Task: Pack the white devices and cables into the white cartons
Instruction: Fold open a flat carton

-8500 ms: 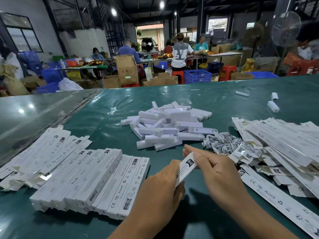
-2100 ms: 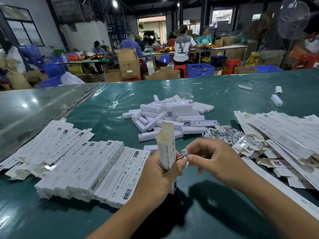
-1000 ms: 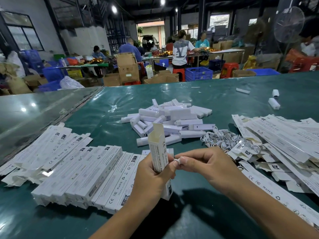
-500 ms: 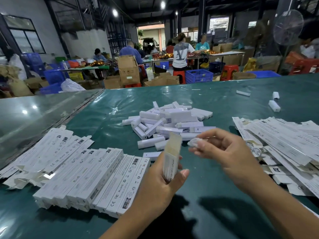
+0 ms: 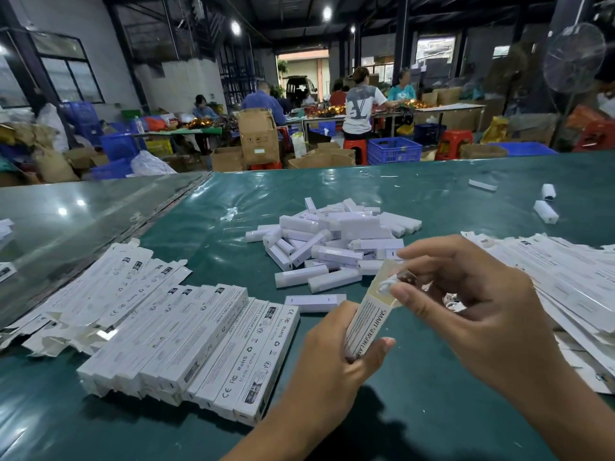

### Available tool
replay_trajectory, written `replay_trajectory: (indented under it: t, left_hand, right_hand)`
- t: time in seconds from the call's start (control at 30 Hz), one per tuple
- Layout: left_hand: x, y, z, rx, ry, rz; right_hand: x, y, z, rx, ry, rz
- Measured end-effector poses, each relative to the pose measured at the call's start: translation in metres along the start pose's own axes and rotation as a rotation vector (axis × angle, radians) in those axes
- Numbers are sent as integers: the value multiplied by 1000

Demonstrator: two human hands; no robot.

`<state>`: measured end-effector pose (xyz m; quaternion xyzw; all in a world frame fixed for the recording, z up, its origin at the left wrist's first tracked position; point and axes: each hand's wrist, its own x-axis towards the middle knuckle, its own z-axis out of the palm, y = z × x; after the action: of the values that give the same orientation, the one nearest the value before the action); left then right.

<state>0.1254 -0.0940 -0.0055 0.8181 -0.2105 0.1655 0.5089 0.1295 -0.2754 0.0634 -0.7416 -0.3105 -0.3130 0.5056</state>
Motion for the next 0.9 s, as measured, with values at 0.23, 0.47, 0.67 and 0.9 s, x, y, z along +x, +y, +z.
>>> replay_trajectory:
  t: [0.23, 0.47, 0.67, 0.9]
  left_hand:
    - [0, -2, 1, 10, 15, 11]
    - [1, -5, -1, -36, 29, 35]
    - [1, -3, -3, -82, 38, 20]
    - [0, -2, -4, -172, 23, 13]
  right_hand:
    - [2, -3, 1, -278, -7, -84]
    - [-6, 0, 11, -306, -125, -41]
    - [-4, 0, 8, -269, -121, -94]
    - [-9, 6, 14, -214, -139, -148]
